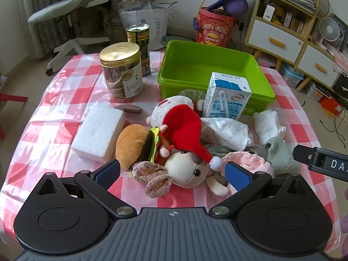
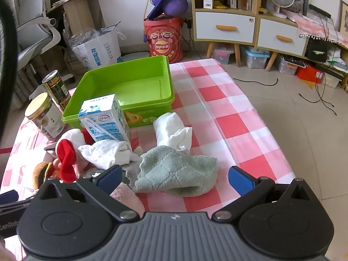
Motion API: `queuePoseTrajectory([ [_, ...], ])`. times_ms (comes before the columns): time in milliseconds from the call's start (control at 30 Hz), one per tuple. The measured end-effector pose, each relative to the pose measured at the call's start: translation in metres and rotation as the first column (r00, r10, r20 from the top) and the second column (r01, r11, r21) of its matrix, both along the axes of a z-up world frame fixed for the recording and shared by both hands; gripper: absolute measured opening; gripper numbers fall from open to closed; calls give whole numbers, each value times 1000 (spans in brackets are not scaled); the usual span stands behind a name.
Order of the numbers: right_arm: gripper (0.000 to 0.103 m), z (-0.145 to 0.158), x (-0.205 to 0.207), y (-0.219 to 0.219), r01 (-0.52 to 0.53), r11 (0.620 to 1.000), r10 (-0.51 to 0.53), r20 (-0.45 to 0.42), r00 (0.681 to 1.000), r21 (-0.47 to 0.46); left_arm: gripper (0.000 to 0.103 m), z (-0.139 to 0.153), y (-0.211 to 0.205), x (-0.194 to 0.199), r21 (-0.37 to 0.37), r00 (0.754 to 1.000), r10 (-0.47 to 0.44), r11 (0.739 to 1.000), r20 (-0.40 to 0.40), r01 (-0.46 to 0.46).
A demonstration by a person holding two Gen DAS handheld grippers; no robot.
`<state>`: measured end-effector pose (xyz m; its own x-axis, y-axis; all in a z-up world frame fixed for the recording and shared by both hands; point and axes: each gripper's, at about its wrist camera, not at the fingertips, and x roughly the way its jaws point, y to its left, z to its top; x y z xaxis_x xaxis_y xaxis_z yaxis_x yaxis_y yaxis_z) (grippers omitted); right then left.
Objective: Organize soft objects
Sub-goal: 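Reach both tools toward the plush burger and pink bunny on the table, then grasp the plush burger with the left tool while the right tool grasps the pink bunny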
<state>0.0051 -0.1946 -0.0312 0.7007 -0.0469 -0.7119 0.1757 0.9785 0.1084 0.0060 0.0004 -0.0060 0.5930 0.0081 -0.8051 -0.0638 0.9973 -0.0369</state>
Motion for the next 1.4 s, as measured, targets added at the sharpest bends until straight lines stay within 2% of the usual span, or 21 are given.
queuePoseTrajectory([
  [533, 90, -3, 8, 2, 18, 999, -19, 15, 1000, 31, 98, -2, 24, 2, 9, 998, 12, 1000, 58, -12],
  [700, 90, 0, 12, -6, 13, 998, -16, 60, 998, 63, 98, -9, 39, 7, -38, 999, 7, 999, 49, -5],
  [867, 90, -3, 17, -17, -3, 992, -8, 83, 997, 129, 98, -17, 51, 8, -81, 993, -10, 996, 116, 20],
  [967, 90, -10, 21, -21, -45, 977, 31, 72, 997, 211, 98, -24, 58, 10, -106, 992, -51, 992, 118, 64],
  [1133, 90, -19, 17, -11, -211, 926, 200, 69, 977, 313, 98, -31, 69, 15, -187, 986, -157, 968, 54, 165],
  [1267, 90, -28, 17, -5, -273, 889, 277, 44, 960, 369, 98, -34, 79, 12, -231, 981, -180, 954, 66, 191],
  [1400, 90, -39, 20, -3, -279, 864, 307, 3, 952, 420, 95, -40, 91, 15, -283, 988, -141, 947, 61, 152],
])
